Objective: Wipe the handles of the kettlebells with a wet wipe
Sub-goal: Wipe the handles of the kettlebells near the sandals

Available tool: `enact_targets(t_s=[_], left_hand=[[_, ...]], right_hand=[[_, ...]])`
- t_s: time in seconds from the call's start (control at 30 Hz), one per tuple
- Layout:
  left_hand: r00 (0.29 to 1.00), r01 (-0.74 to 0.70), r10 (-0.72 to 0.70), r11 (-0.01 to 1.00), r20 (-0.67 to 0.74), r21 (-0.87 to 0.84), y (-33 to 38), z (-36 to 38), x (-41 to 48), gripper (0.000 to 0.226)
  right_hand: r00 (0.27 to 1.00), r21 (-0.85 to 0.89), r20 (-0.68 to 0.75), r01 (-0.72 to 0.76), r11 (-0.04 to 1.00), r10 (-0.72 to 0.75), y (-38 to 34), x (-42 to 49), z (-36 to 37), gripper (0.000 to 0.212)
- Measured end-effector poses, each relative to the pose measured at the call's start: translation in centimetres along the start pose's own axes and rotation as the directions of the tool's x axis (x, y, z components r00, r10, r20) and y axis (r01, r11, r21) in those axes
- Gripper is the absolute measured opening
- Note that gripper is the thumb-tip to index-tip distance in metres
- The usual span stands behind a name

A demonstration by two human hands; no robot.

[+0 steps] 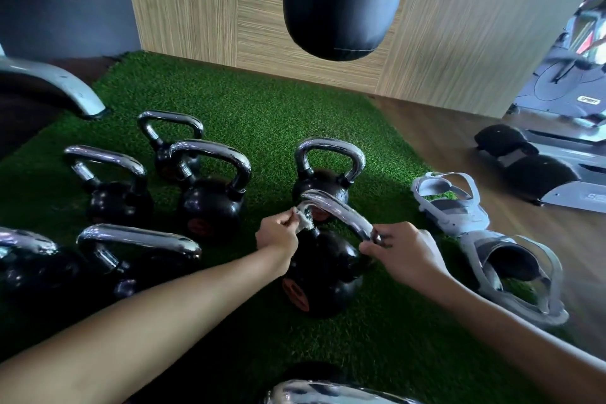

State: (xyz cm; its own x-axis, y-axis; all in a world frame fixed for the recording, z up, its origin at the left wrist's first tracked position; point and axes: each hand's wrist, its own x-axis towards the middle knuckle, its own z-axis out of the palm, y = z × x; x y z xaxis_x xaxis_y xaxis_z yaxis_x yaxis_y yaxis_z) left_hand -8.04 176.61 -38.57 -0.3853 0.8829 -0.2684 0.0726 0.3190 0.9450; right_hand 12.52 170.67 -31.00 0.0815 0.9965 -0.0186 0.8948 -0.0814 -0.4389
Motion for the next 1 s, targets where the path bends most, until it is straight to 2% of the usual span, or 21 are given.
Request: enact_targets(t_s=[0.13,0.17,0.23,0.3,0.37,0.47,0.5,0.57,0.67,0.77,0.9,1.0], left_hand=[[0.971,0.015,0.001,0.998,0.238,-0.067,1.0,1.5,2.2,0.027],[0.966,0.018,-0.002,0.998,0.258,-0.061,0.8,1.8,2.6,0.026],[0.966,0.060,-0.041,0.996,0.256,-0.065,0.3,2.0,3.1,0.024],[0.964,0.125,-0.096,0.986,0.247,-0.107,-0.3,2.1,3.4,0.028],[0.969,0.162,-0.150,0.986,0.196,-0.047,-0.6,2.2,3.7,0.034],[0.961,0.180,-0.181,0.983,0.209,0.022,0.1,2.2,3.6,0.017],[0.956,0.164,-0.173,0.985,0.239,0.055,0.8,2.2,3.6,0.016],[0.949,0.040,-0.099,0.980,0.300,0.196,2.5,2.1,3.6,0.024],[0.975,-0.091,0.035,0.963,0.220,0.254,5.7,1.1,2.9,0.023],[0.968,-0.043,0.022,0.996,0.249,0.079,8.4,0.5,0.8,0.008],[0.974,-0.101,0.054,0.973,0.221,0.208,8.5,0.0,-0.5,0.018],[0.984,-0.101,0.078,0.985,0.162,0.137,7.3,0.6,-0.8,0.024]], right_hand=[[0.999,0.034,0.035,-0.031,0.999,0.029,-0.7,-2.0,0.2,0.024],[0.999,0.047,0.042,-0.033,0.998,0.031,-0.9,-2.3,0.1,0.023],[0.999,0.073,0.036,-0.030,0.997,0.027,-1.1,-2.6,0.1,0.021],[1.000,0.074,0.006,-0.021,0.997,0.020,-1.3,-2.8,0.1,0.031],[1.000,0.075,-0.024,-0.016,0.997,0.018,-1.3,-2.9,0.1,0.039],[1.000,0.094,0.002,-0.008,0.996,0.008,-1.1,-3.0,-0.1,0.030],[1.000,0.104,0.012,-0.004,0.995,0.002,-1.1,-3.0,-0.1,0.026],[1.000,0.125,0.014,-0.004,0.992,0.003,-0.8,-2.9,0.0,0.027],[1.000,0.152,-0.010,-0.003,0.988,0.004,-0.3,-2.8,0.2,0.047],[0.999,0.151,-0.030,0.042,0.988,-0.038,0.1,-3.1,0.5,0.054],[0.997,0.164,-0.039,0.067,0.984,-0.061,0.4,-3.4,0.6,0.052],[0.995,0.175,-0.064,0.088,0.981,-0.078,0.7,-3.5,0.5,0.057]])
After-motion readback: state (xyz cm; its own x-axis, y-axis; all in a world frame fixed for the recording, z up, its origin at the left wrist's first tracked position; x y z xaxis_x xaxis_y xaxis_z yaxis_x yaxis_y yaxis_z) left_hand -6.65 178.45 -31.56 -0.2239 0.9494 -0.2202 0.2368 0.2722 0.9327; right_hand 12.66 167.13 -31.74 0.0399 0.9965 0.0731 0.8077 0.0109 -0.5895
